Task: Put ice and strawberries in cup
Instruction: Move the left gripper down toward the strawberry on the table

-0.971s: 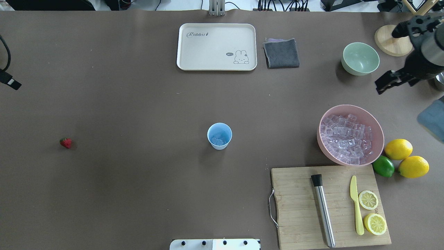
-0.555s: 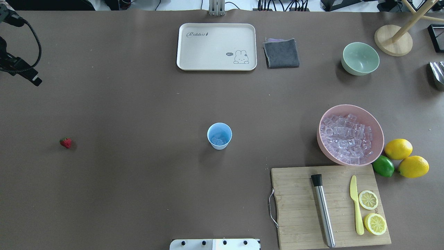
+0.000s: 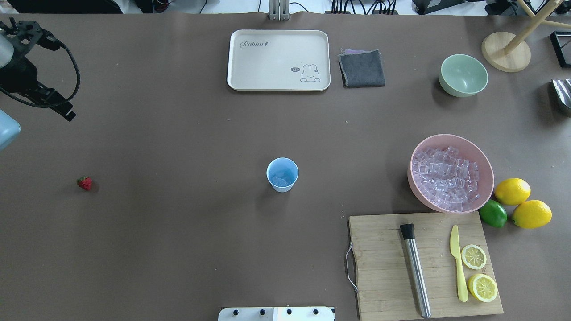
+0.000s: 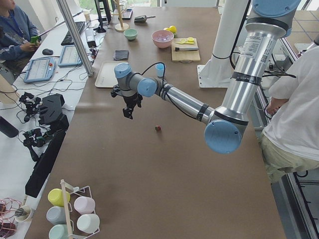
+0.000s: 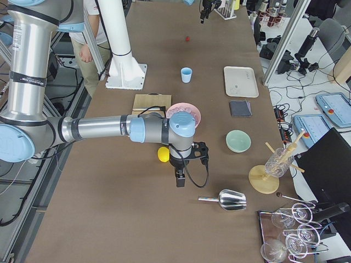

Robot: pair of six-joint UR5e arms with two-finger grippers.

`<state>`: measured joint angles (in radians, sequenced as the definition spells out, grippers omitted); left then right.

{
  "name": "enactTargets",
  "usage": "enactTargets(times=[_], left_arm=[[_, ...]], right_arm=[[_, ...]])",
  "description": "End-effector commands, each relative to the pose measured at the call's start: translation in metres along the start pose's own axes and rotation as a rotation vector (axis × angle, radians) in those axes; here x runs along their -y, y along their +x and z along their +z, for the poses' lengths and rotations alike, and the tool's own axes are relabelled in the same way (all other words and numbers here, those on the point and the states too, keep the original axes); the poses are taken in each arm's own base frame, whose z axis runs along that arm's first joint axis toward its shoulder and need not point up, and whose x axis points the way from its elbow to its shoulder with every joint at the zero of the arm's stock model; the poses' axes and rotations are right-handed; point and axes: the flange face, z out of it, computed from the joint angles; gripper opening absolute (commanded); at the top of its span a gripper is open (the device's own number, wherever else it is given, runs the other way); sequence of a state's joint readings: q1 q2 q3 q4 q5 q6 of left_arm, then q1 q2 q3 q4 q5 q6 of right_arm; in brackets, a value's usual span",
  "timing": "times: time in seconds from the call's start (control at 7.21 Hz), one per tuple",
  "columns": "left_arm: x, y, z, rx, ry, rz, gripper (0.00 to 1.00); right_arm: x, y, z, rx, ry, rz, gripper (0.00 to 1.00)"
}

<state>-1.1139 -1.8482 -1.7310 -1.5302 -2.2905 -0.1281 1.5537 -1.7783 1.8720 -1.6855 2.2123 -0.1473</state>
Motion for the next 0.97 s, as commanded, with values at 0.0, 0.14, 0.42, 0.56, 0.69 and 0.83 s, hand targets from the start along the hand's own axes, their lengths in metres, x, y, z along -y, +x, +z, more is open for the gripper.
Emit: enactTargets(times=[0.0,0.14,0.42,0.56,0.69,0.83], left_arm=[[0.002,0.0,0.008,0.007,0.044,0.046,0.98],[-0.001,0.003,0.007,-0.003,0.076,0.074,0.98],[-0.037,-0.019,0.026,-0.001,0.09,0.085,0.98],[-0.082,-0.041,0.053,-0.002,0.093,0.101,0.98],[-0.108,-0.042,0.071,-0.022,0.111,0.066,0.98],[-0.116,-0.011,0.102,-0.039,0.129,0.008,0.98]], right_arm=[[-0.009,0.009,0.001,0.009,0.001,0.019,1.0],[-0.008,0.008,0.0,0.009,0.003,0.019,1.0],[-0.008,0.007,-0.001,0.009,0.005,0.02,1.0],[-0.008,0.008,0.0,0.009,0.003,0.022,1.0],[-0.009,0.009,0.001,0.009,0.001,0.026,1.0],[-0.009,0.009,0.002,0.01,-0.001,0.027,1.0]])
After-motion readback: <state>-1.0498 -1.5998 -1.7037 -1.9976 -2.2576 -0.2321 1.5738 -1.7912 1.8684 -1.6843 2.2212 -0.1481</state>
